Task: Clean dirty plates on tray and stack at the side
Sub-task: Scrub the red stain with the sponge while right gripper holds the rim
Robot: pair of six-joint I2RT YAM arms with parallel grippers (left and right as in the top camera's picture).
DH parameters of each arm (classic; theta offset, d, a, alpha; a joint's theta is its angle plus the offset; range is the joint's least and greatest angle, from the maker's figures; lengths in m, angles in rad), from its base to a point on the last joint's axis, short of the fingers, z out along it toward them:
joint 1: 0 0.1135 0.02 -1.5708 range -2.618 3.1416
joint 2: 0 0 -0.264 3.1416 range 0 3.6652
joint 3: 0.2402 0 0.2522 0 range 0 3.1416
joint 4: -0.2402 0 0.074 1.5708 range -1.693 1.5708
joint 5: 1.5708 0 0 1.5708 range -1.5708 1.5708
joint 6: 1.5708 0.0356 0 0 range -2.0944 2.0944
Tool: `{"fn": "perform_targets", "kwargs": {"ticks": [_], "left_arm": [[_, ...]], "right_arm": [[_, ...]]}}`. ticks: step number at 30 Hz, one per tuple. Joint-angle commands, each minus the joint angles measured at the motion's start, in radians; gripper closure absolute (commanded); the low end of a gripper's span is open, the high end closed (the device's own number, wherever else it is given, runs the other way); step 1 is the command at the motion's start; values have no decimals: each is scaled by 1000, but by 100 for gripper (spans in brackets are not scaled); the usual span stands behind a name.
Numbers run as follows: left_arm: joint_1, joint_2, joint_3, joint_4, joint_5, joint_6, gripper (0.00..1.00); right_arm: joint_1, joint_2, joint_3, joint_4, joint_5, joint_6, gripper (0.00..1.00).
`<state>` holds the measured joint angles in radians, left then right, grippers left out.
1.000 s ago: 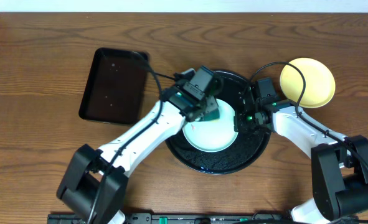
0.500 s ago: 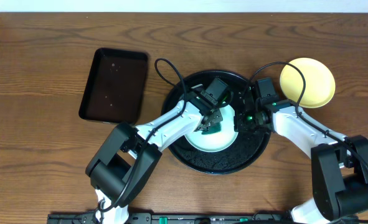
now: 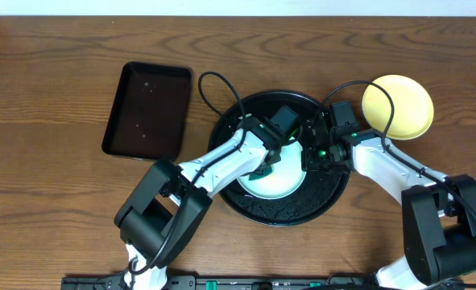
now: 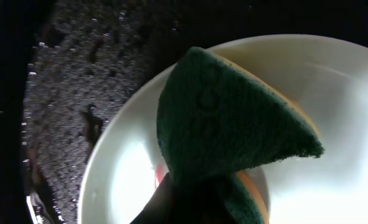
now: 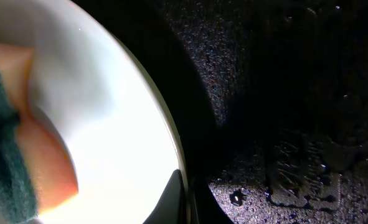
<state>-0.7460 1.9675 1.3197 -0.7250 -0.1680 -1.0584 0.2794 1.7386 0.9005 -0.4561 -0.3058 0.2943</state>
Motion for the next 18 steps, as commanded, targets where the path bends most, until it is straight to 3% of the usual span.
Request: {"fn": "perform_targets", "kwargs": {"ticks": [1,11,18], "left_arm": [[27,37,-42,-55,-170,-8,93],[27,-71,-42,-55,-251,18,93],[26,-184,-42,35,-247,18,93]], "right_arm": [[3,14,2,-11,74,-23,99],[3,14,2,-11,81,-23,99],[3,14,2,-12,81,-23,99]]}}
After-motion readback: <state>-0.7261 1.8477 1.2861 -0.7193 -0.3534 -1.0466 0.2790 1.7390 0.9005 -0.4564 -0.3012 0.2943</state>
